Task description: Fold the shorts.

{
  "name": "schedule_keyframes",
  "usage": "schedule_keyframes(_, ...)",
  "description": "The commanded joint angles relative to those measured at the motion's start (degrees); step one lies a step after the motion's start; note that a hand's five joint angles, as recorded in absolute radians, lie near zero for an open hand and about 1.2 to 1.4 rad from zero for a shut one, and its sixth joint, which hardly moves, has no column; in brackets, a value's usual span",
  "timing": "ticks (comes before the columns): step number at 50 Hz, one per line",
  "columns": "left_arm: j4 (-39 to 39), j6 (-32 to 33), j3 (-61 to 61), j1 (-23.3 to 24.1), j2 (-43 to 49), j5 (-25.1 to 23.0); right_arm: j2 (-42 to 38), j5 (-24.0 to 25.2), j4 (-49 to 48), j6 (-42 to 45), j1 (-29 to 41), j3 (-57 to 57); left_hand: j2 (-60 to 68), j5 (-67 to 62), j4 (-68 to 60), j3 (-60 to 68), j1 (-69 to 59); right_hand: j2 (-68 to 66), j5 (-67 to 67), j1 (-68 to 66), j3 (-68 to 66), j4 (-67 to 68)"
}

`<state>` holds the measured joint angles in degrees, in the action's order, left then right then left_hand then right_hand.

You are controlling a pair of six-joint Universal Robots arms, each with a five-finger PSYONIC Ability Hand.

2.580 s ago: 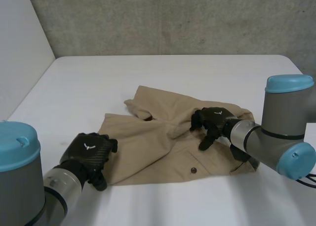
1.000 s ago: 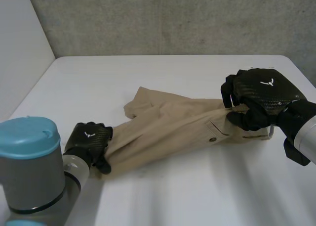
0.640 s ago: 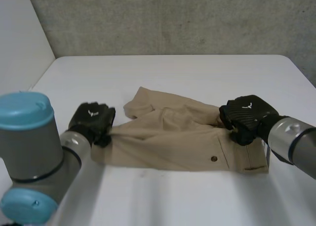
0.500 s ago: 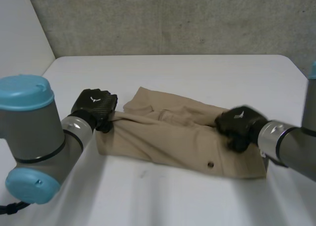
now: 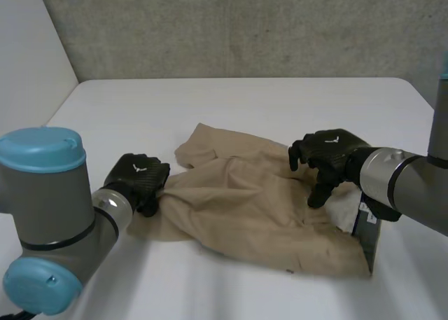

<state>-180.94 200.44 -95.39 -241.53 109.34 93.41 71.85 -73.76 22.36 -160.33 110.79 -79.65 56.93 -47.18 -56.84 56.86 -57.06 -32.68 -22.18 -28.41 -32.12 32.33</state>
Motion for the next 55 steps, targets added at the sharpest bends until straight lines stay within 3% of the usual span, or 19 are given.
schedule_keyframes(1, 0.2, 0.0, -1.6, -0.1, -1.7, 0.0, -7.3, 4.4, 10.0, 0.5, -0.1, 5.8, 7.4, -7.2, -7.5, 7.5, -7.3, 5.4, 4.9, 1.1, 4.9, -5.1)
schedule_keyframes(8, 0.1, 0.0, -1.7, -0.3, -1.9, -0.1, -10.6, 6.0, 16.4, 0.5, 0.0, 8.2, 7.4, -7.2, -7.5, 7.5, -7.3, 7.1, 6.6, 2.8, 6.6, -6.8)
schedule_keyframes(28, -0.2, 0.1, -0.8, -0.8, -0.5, -0.2, -8.0, 5.1, 13.9, 1.5, 0.0, -3.4, 8.3, -8.0, -8.4, 8.4, -8.2, 8.0, 7.5, 3.7, 7.4, -7.6)
schedule_keyframes(29, -0.2, 0.1, -0.7, -0.8, -0.4, -0.2, -8.0, 4.8, 13.2, 1.7, 0.1, -3.6, 8.3, -8.0, -8.4, 8.4, -8.2, 6.1, 5.6, 1.9, 5.6, -5.8)
schedule_keyframes(32, -0.2, 0.3, -0.3, -0.8, 0.1, -0.2, -8.4, 2.0, 10.0, 3.4, 0.2, -3.8, 9.5, -9.2, -9.6, 9.5, -9.3, -22.1, -22.5, -26.3, -22.6, 22.4)
schedule_keyframes(33, -0.1, 0.3, -0.3, -0.8, 0.2, -0.2, -8.0, -0.1, 7.5, 4.5, 0.3, -3.3, 10.0, -9.7, -10.1, 10.0, -9.8, -46.0, -46.5, -50.2, -46.5, 46.3)
schedule_keyframes(36, -0.5, 0.5, 0.3, -0.7, 0.4, -0.3, -7.3, -3.8, 3.3, 6.4, 0.2, -2.2, 12.3, -12.1, -12.4, 12.4, -12.2, -47.3, -47.8, -51.6, -47.9, 47.7)
schedule_keyframes(38, -0.6, 0.9, 2.0, -0.6, 0.8, -0.5, -6.4, -7.4, -0.2, 9.1, 0.6, 0.1, 20.5, -20.3, -20.6, 20.6, -20.4, -47.3, -47.8, -51.6, -47.9, 47.7)
schedule_keyframes(43, -2.9, 4.9, 11.3, -0.9, 2.5, -1.1, -3.7, -10.7, -7.4, 13.4, 2.4, 7.3, 23.1, -22.8, -23.2, 23.1, -22.9, -47.3, -47.8, -51.6, -47.9, 47.7)
schedule_keyframes(48, -14.5, 8.4, 22.5, -1.8, 1.5, -1.0, -0.5, -14.4, -25.2, 13.8, 3.1, 15.2, 23.1, -22.8, -23.2, 23.1, -22.9, -47.3, -47.8, -51.6, -47.9, 47.7)
schedule_keyframes(53, -40.4, 7.4, 24.9, -1.9, -3.4, -0.3, 4.2, -17.0, -44.0, 13.4, 3.4, 13.8, 23.1, -22.8, -23.2, 23.1, -22.9, -47.3, -47.8, -51.6, -47.9, 47.7)
schedule_keyframes(55, -45.0, 6.9, 23.9, -1.9, -4.9, -0.3, 5.1, -17.3, -48.4, 13.3, 3.9, 12.2, 23.1, -22.8, -23.2, 23.1, -22.9, -47.3, -47.8, -51.6, -47.9, 47.7)
